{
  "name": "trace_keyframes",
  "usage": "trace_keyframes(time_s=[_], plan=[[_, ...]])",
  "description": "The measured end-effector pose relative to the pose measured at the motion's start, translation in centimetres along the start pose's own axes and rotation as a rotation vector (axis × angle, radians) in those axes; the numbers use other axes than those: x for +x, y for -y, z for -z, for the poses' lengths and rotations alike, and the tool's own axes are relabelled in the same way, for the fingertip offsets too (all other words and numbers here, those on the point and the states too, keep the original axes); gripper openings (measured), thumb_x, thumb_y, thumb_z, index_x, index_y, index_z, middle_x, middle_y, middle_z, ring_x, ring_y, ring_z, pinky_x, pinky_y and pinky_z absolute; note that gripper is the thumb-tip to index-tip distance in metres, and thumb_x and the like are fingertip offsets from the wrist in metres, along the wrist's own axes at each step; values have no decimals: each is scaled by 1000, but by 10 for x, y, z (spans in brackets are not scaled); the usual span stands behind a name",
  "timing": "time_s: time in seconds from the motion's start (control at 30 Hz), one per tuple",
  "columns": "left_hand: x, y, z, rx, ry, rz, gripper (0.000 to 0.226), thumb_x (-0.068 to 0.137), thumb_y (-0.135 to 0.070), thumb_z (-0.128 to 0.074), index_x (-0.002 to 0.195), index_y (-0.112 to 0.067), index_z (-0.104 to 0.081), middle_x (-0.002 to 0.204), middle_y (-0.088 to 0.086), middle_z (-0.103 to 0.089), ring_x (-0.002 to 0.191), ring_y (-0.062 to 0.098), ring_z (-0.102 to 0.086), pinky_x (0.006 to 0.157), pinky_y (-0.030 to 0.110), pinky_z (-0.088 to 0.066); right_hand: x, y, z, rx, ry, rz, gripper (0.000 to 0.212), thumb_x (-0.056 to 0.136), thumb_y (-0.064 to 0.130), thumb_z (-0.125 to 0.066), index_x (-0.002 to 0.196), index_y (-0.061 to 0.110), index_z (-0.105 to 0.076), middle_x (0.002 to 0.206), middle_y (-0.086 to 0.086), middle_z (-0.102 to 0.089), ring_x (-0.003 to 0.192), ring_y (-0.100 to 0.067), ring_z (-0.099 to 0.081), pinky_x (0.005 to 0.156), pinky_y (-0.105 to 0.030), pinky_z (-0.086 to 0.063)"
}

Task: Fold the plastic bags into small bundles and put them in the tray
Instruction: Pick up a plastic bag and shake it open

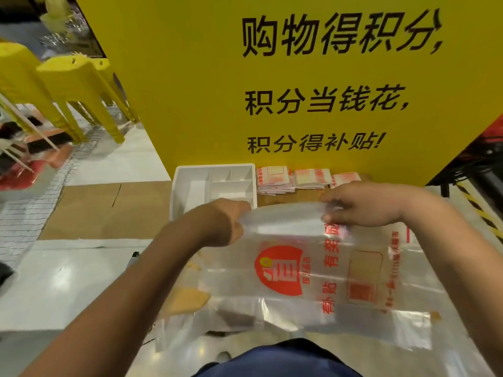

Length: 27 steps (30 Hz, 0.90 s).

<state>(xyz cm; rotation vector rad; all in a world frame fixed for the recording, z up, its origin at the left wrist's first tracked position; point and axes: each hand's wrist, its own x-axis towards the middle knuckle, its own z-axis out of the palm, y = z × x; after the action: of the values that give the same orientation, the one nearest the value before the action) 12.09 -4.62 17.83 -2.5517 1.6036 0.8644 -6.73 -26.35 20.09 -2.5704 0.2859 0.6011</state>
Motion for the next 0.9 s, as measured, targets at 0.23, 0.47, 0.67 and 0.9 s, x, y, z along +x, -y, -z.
trace_keyframes(time_s=[0.23,0.47,0.67,0.9], plan=[[18,27,12,-225,121,-99,20,96,-40,-62,108,-25,-67,105,-8,-65,99,15,-61,88,29,-48,11,-30,9,217,-28,-80,20,88,47,-69,98,29,-68,97,11,-68,91,-8,-64,78,-28,-50],[50,16,-57,-9,-250,228,28,97,-23,-62,123,-19,-55,118,4,-64,101,22,-62,86,31,-50,77,-55,-63,-132,-314,-283,28,93,35,-61,117,21,-62,116,-4,-66,103,-25,-59,74,-32,-41],[26,-4,-110,64,-475,155,54,101,-21,-49,152,-23,-31,161,10,-22,147,31,-27,116,40,-31,94,-67,-109,-158,-437,-285,18,99,25,-50,109,25,-65,104,0,-70,104,-25,-64,98,-39,-34],[12,-16,-181,157,-123,-95,69,93,-63,-47,154,-34,-30,163,10,-19,149,34,-19,119,48,-20,113,-80,-129,-124,-628,-235,22,91,23,-64,112,22,-69,101,-2,-69,105,-28,-60,111,-47,-23]])
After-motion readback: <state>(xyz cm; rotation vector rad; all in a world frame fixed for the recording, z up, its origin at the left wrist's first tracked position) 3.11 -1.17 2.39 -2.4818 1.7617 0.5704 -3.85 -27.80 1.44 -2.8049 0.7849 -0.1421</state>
